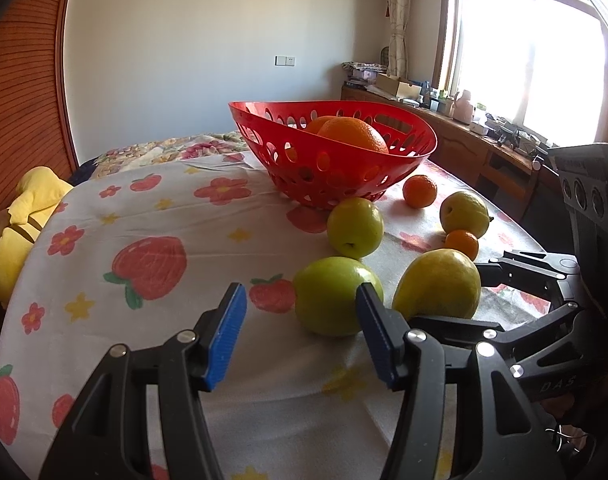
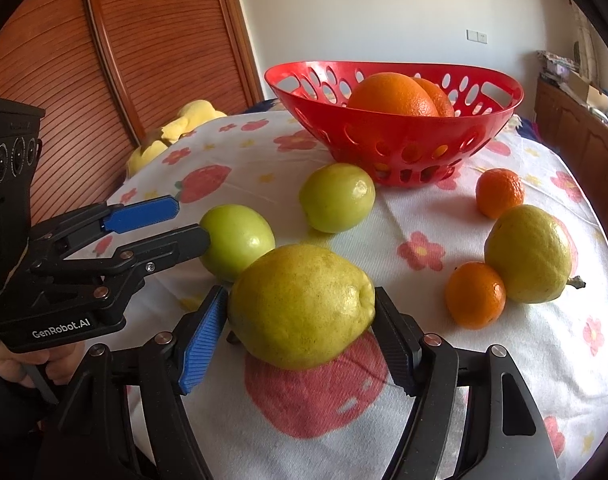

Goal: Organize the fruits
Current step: 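Move the right tool around a large yellow pomelo while the left tool approaches a green fruit, then close the right tool on the yellow pomelo while the left tool closes on the green fruit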

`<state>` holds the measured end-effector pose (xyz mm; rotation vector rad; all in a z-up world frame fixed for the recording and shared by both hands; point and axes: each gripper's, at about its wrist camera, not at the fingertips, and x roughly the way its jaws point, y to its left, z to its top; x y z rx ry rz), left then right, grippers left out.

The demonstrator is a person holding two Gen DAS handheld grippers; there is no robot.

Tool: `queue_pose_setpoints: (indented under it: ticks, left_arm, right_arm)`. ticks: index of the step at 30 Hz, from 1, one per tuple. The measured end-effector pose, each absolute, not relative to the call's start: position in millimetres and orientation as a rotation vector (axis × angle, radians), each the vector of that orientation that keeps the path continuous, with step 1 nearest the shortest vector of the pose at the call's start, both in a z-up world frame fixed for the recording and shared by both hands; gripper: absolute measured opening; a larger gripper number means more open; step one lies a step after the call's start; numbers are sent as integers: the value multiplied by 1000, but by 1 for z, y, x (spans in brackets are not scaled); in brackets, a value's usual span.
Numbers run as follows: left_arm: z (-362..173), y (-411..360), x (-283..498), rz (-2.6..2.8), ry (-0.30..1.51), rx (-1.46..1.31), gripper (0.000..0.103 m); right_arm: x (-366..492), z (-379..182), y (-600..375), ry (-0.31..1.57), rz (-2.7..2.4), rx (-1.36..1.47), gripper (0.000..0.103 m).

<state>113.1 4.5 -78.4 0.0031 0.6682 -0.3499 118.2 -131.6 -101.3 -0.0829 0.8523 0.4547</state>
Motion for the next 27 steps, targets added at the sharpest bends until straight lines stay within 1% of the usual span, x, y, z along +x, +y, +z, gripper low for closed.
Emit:
queue_pose_setpoints:
  ticks: [12,15,27]
  left_arm:
    - [-77,-6,116,-383,693,19,58]
    - [-78,-14,121,-401,717,45,62]
    - [-90,-31,141,-382,810,107,63]
  right_arm:
    - [120,-94,-151,830,390,-107,72]
    - [121,-92,-157,822,366,-124,72]
    - [123,-97,-163,809,371,-115,73]
